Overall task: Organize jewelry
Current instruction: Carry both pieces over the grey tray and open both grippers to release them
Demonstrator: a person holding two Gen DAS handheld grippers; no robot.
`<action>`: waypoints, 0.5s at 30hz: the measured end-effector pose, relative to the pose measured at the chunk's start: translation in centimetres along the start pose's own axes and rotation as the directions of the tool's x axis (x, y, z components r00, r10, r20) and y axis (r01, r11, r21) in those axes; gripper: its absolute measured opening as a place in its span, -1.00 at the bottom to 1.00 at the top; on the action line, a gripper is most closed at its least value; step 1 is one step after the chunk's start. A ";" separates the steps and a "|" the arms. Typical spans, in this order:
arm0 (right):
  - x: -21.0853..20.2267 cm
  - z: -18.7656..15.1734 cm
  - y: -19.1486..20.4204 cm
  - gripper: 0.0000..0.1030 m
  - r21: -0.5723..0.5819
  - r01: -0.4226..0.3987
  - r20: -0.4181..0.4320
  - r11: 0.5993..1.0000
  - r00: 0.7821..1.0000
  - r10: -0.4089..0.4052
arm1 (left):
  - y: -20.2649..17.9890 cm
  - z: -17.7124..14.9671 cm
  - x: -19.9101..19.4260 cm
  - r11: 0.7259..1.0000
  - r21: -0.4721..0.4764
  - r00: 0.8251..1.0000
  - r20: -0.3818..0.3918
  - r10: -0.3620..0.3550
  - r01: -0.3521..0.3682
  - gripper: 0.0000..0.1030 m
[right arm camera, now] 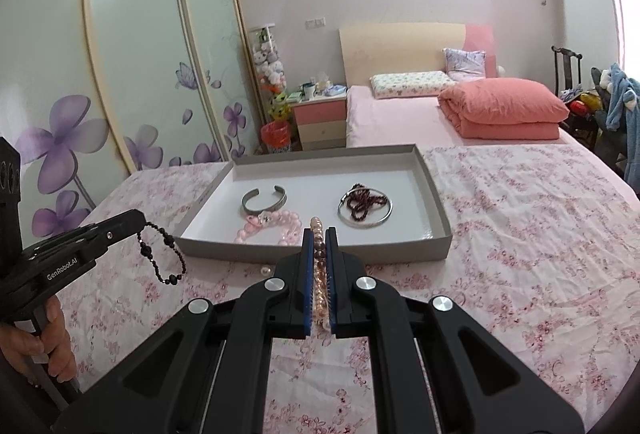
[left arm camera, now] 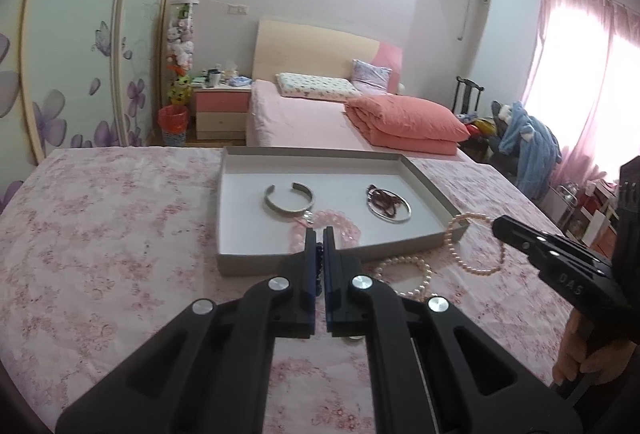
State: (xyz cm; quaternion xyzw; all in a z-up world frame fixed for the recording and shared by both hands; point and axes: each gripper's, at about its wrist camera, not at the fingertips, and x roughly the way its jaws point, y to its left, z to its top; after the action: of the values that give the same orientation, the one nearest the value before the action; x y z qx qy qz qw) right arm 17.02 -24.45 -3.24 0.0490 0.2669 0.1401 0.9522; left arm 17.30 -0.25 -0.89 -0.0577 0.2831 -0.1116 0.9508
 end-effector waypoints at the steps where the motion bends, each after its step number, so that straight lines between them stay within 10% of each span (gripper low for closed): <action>1: -0.1 0.1 0.0 -0.88 0.001 0.005 0.009 1.000 1.000 -0.005 | 0.0 0.0 -0.1 1.000 -0.001 1.000 0.003 0.006 -0.006 -0.92; 15: -0.5 0.6 0.0 -0.88 0.006 0.020 0.054 1.000 0.998 -0.020 | 0.1 0.2 -0.4 0.999 -0.008 0.999 0.009 0.036 -0.036 -0.92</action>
State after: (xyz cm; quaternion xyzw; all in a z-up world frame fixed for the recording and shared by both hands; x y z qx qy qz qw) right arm 16.88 -24.65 -2.50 0.0527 0.2418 0.1284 0.9603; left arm 17.14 -0.03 -0.53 -0.0568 0.2799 -0.0931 0.9538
